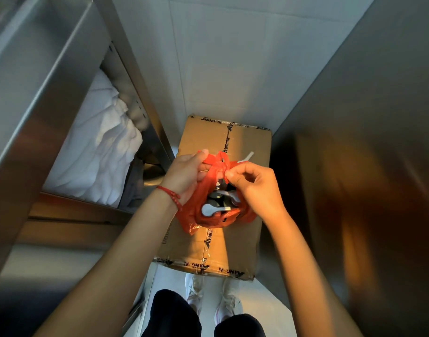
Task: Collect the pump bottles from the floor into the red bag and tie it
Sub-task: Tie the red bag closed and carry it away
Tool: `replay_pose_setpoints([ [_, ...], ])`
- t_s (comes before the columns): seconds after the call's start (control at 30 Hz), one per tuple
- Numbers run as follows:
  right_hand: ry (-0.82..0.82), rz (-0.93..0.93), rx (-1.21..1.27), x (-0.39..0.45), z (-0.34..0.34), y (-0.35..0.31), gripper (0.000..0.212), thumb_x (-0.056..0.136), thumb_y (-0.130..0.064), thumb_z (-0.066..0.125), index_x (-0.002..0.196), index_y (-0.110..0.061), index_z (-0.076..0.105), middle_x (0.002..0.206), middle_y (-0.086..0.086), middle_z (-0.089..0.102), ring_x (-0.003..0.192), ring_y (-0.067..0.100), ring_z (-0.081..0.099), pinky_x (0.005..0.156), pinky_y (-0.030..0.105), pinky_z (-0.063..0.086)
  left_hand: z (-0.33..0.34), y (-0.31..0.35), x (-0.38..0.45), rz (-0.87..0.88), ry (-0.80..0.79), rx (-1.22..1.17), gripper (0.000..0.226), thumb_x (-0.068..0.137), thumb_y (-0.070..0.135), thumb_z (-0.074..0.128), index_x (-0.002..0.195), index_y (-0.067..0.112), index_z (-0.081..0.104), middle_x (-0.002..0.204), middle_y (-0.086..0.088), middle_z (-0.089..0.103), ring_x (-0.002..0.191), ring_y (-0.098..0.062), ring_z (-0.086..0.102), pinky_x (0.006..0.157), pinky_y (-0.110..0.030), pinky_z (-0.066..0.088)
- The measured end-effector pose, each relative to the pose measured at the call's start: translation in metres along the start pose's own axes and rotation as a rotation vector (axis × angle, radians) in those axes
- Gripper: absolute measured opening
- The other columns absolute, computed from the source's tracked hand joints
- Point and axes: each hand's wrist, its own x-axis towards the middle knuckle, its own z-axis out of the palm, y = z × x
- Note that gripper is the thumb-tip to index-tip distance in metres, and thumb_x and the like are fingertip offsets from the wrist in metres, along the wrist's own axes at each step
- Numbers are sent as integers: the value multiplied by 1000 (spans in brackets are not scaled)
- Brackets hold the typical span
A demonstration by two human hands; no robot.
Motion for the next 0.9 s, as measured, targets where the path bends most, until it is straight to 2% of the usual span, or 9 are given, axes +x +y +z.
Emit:
replay_pose_setpoints([
  [0.2, 145, -40, -191, 2, 5, 3, 22, 62, -23, 81, 62, -25, 60, 74, -5, 56, 70, 5, 52, 64, 19, 40, 0, 8, -1, 30, -16, 48, 34, 93, 20, 46, 61, 13, 53, 34, 4, 54, 34, -3, 53, 37, -11, 41],
  [0.33, 57, -151, -430, 6, 2, 5, 50, 62, -42, 77, 106, -28, 58, 101, -13, 49, 108, 14, 44, 92, 32, 33, -2, 8, 0, 47, -58, 143, 51, 93, 24, 45, 45, 20, 62, 33, 7, 51, 33, -2, 49, 38, -11, 39],
  [0.37, 21, -164, -457, 9, 1, 5, 50, 63, -44, 76, 108, -28, 60, 99, -14, 50, 109, 15, 44, 98, 36, 30, -2, 8, 0, 59, -64, 161, 51, 92, 25, 45, 45, 21, 64, 32, 8, 49, 32, -1, 46, 38, -10, 38],
  [0.47, 3, -226, -567, 16, -1, 4, 29, 66, -44, 74, 76, -17, 66, 69, -20, 42, 87, 4, 35, 100, 39, 24, -1, 7, 0, 96, -56, 207, 48, 92, 26, 45, 50, 22, 67, 33, 9, 49, 33, -1, 45, 41, -13, 39],
  [0.57, 35, -216, -574, 18, 1, 6, 34, 72, -36, 71, 49, -19, 53, 52, -16, 34, 74, 8, 33, 80, 33, 26, 1, 7, -1, 111, -47, 173, 37, 92, 24, 46, 63, 17, 68, 39, 6, 57, 41, -5, 56, 51, -22, 49],
  [0.63, 36, -216, -576, 17, 5, 6, 45, 76, -30, 67, 40, -27, 40, 46, -14, 32, 71, 13, 36, 77, 32, 24, 4, 7, -1, 120, -28, 135, 30, 92, 24, 47, 73, 11, 68, 46, 3, 63, 50, -9, 61, 54, -22, 52],
  [0.7, 37, -171, -528, 16, 8, 5, 47, 78, -27, 65, 39, -29, 39, 47, -11, 38, 75, 16, 40, 79, 34, 29, 8, 7, -1, 135, -3, 81, 30, 92, 21, 46, 74, 8, 66, 46, 4, 62, 48, -8, 58, 51, -19, 50],
  [0.8, 57, 9, -232, 15, 8, 4, 31, 77, -21, 64, 47, -26, 59, 63, 11, 56, 84, 22, 49, 80, 35, 37, 11, 6, -1, 144, -14, -10, 29, 93, 18, 44, 81, 3, 64, 54, -1, 67, 52, -10, 62, 55, -22, 53],
  [0.9, 65, 199, 156, 12, 10, -3, 29, 74, -32, 62, 49, -17, 63, 65, 15, 58, 68, 24, 52, 68, 35, 42, 11, 5, 0, 137, -54, -54, 31, 93, 22, 45, 79, 9, 69, 68, -5, 74, 67, -16, 70, 57, -23, 55],
])
